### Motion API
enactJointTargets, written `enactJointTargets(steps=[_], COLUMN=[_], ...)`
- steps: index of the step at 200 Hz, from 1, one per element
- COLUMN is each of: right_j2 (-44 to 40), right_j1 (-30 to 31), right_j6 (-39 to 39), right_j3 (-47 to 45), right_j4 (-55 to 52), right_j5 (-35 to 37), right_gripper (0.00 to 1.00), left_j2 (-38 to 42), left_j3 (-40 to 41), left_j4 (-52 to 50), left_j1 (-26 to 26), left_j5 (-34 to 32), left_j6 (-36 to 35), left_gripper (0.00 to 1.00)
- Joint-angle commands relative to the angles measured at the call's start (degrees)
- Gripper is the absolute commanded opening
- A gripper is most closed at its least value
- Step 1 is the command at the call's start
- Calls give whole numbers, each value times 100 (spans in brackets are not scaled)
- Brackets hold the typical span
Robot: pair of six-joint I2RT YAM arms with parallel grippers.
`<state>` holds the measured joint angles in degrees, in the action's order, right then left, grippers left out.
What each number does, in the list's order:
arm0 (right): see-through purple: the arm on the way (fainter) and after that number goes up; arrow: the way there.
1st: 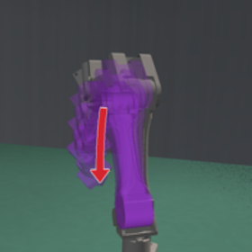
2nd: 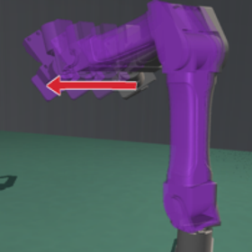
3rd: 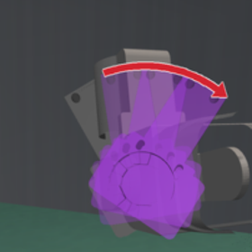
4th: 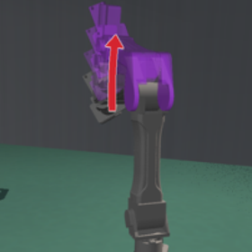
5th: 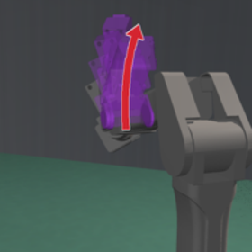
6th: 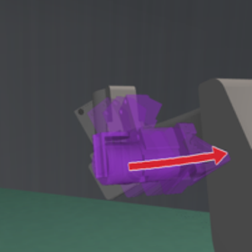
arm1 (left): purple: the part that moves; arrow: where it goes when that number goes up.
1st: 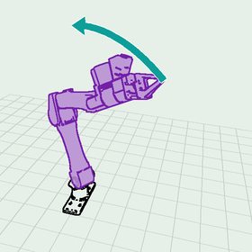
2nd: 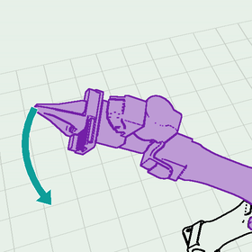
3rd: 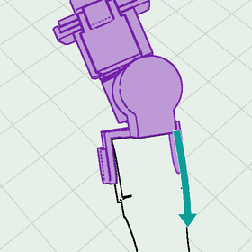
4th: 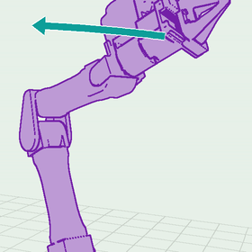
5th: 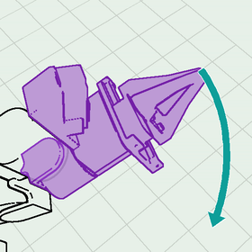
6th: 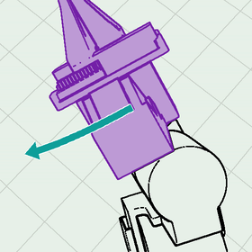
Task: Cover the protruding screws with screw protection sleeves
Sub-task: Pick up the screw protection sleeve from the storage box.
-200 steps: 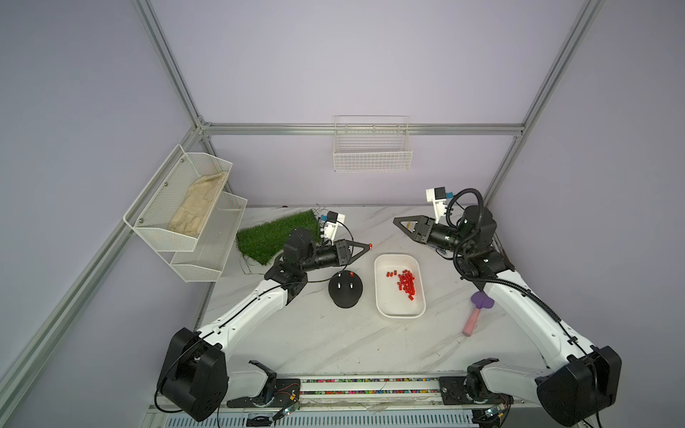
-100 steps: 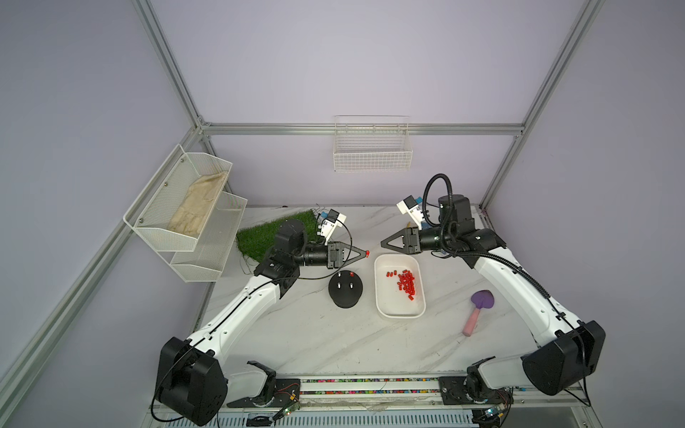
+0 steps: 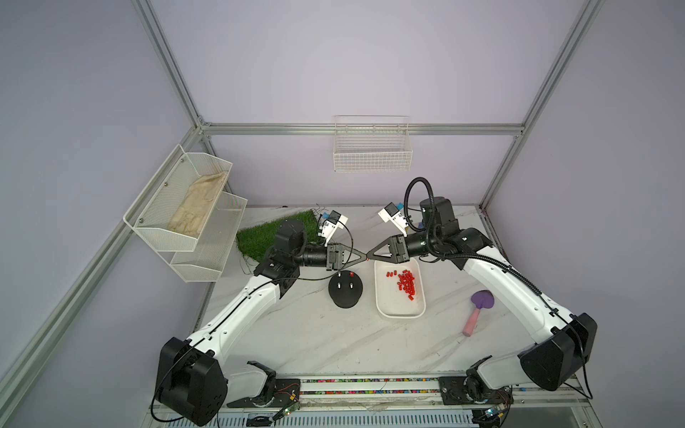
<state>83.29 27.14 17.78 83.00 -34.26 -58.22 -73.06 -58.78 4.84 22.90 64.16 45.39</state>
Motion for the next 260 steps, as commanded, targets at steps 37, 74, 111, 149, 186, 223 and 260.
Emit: enactJointTargets(steps=[37, 74, 111, 149, 186, 223, 260], right_j2=[8, 13, -25, -27, -8, 12, -45], right_j1=[55, 64, 64, 67, 64, 64, 65], right_j6=[-62, -104, 63, 171, 174, 32, 11], right_j3=[146, 127, 63, 12, 4, 25, -37], right_j4=[115, 85, 344, 509, 509, 346, 393], right_j5=[-146, -185, -237, -286, -270, -85, 152], right_gripper=[17, 15, 19, 15, 12, 10, 8], left_j2=[147, 160, 122, 141, 134, 152, 220], left_j3=[-195, -195, -176, -151, -116, -82, -73], left_j4=[170, 170, 171, 169, 171, 157, 46], left_j1=[0, 4, 4, 5, 4, 4, -46], left_j5=[96, 72, 89, 69, 69, 10, -123], left_j6=[-65, -65, -56, -65, -74, -82, -153], left_gripper=[0, 0, 0, 0, 0, 5, 27])
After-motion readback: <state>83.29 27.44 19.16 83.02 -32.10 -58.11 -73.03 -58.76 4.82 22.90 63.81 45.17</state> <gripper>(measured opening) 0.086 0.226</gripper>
